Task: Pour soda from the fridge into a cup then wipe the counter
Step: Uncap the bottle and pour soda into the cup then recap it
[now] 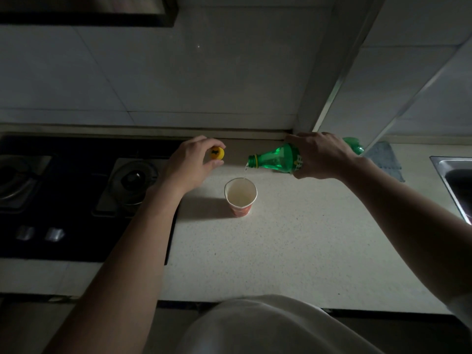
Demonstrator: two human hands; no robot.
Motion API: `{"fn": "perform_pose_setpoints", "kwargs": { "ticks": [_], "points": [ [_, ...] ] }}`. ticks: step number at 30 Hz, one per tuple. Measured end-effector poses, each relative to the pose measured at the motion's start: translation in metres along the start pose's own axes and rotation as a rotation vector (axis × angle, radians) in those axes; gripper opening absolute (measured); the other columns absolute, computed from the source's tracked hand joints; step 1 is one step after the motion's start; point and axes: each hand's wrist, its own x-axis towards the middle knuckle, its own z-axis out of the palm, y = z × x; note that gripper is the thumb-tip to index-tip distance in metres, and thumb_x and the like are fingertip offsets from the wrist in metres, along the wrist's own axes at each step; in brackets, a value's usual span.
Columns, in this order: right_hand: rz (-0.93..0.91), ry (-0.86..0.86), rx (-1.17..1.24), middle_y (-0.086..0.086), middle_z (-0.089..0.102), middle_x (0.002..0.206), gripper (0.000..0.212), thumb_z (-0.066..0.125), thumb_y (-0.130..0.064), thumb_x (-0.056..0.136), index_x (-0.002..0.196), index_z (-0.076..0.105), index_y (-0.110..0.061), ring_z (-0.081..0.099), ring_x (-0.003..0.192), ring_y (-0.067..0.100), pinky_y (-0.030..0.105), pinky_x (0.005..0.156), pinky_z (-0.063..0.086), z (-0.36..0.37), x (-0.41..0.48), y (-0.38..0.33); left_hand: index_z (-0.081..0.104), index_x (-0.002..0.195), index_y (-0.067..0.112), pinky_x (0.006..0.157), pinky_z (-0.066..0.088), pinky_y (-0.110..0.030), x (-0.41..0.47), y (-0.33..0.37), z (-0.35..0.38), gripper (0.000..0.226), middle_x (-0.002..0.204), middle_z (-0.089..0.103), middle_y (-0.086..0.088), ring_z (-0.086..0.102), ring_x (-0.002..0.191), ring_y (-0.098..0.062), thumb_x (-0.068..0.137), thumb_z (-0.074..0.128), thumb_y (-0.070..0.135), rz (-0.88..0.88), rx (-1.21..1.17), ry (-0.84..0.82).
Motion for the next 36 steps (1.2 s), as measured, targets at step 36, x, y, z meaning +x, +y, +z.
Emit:
{"fn": "perform_pose_setpoints", "kwargs": {
  "ticks": [36],
  "points": [
    [0.013,-0.005,0.016,0.002,0.067,0.111,0.070,0.082,-0.038,0.073,0.132,0.048,-0.023,0.066,0.092,0.024,0.035,0.074,0.053,-0.0097,-0.0055,-0.0041,0.064,0.118,0.026,0.083,0.049,-0.036,-0.0002,0.0041,-0.0003,0.033,0.113,0.058,0.004,0.056,0.103,-0.017,0.086,0.071,0.027,0.004,-0.003,-0.001]
  ]
}}
